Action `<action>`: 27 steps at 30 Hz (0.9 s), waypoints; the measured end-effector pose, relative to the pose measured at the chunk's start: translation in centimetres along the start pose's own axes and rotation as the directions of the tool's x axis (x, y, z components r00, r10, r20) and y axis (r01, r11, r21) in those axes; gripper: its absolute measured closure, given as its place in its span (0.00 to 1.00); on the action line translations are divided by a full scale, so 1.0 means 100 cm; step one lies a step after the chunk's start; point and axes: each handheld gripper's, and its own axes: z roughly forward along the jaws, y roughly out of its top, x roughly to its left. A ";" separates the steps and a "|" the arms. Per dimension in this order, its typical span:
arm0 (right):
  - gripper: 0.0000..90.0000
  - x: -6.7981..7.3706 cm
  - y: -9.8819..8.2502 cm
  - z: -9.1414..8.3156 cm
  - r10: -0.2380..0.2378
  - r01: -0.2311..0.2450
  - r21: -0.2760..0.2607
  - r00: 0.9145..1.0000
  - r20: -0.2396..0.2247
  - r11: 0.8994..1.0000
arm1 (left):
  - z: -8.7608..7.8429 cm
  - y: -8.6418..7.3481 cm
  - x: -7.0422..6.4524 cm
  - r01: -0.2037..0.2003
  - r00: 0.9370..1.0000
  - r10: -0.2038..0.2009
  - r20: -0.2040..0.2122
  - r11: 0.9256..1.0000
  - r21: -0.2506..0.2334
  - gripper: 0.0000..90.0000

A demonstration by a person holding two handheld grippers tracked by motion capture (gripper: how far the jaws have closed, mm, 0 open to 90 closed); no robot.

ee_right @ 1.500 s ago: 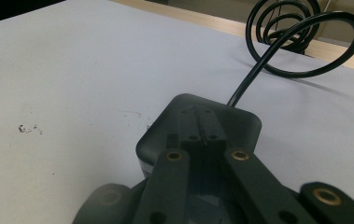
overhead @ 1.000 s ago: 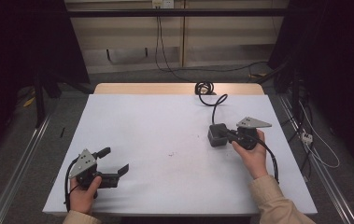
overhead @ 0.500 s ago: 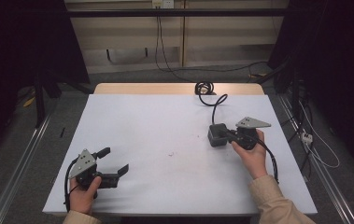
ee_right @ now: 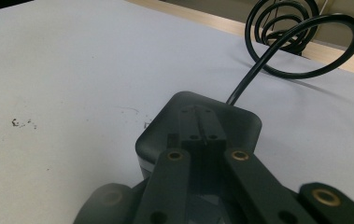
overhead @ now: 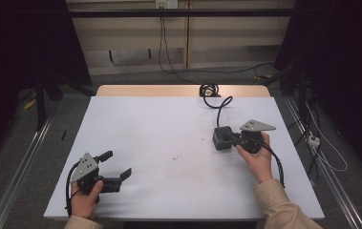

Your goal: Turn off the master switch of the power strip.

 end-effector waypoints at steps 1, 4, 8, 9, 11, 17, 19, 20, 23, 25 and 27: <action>1.00 0.000 0.000 0.000 0.003 -0.003 0.000 1.000 0.000 1.000 | 0.000 0.000 0.000 -0.003 1.000 0.003 0.000 1.000 0.001 0.04; 1.00 0.000 0.000 0.000 0.004 -0.004 -0.001 1.000 -0.002 1.000 | 0.000 0.000 0.000 -0.005 1.000 0.005 0.000 1.000 0.003 0.04; 1.00 -0.001 0.000 0.000 0.004 -0.004 -0.003 1.000 -0.003 1.000 | 0.000 0.000 0.001 -0.010 1.000 0.010 0.000 1.000 0.004 0.04; 1.00 -0.001 0.000 0.000 0.005 -0.005 -0.003 1.000 -0.003 1.000 | 0.000 0.000 0.001 -0.010 1.000 0.010 0.000 1.000 0.004 0.04; 1.00 -0.001 0.000 0.000 0.005 -0.005 -0.003 1.000 -0.002 1.000 | 0.000 0.000 0.001 -0.003 1.000 0.003 0.001 1.000 0.001 0.04; 1.00 0.000 0.000 0.000 0.000 0.000 -0.004 1.000 -0.001 1.000 | 0.000 0.000 0.001 -0.007 1.000 0.007 0.000 1.000 0.005 0.04; 1.00 0.000 0.000 0.000 -0.001 0.001 -0.004 1.000 -0.002 1.000 | 0.000 0.000 0.001 -0.001 1.000 0.001 -0.003 1.000 0.001 0.04; 1.00 -0.001 0.000 0.000 0.001 -0.001 -0.005 1.000 -0.002 1.000 | 0.000 0.000 0.001 -0.006 1.000 0.006 -0.002 1.000 0.005 0.04; 1.00 0.000 0.000 0.000 0.002 -0.002 -0.005 1.000 -0.002 1.000 | 0.000 0.000 0.001 -0.004 1.000 0.004 -0.001 1.000 0.005 0.04; 1.00 0.000 0.000 0.000 0.006 -0.006 -0.006 1.000 -0.001 1.000 | 0.000 0.000 0.001 -0.004 1.000 0.004 -0.001 1.000 0.005 0.04; 1.00 0.000 0.000 0.000 0.006 -0.006 -0.007 1.000 -0.002 1.000 | 0.000 0.000 0.001 -0.003 1.000 0.003 -0.001 1.000 0.005 0.04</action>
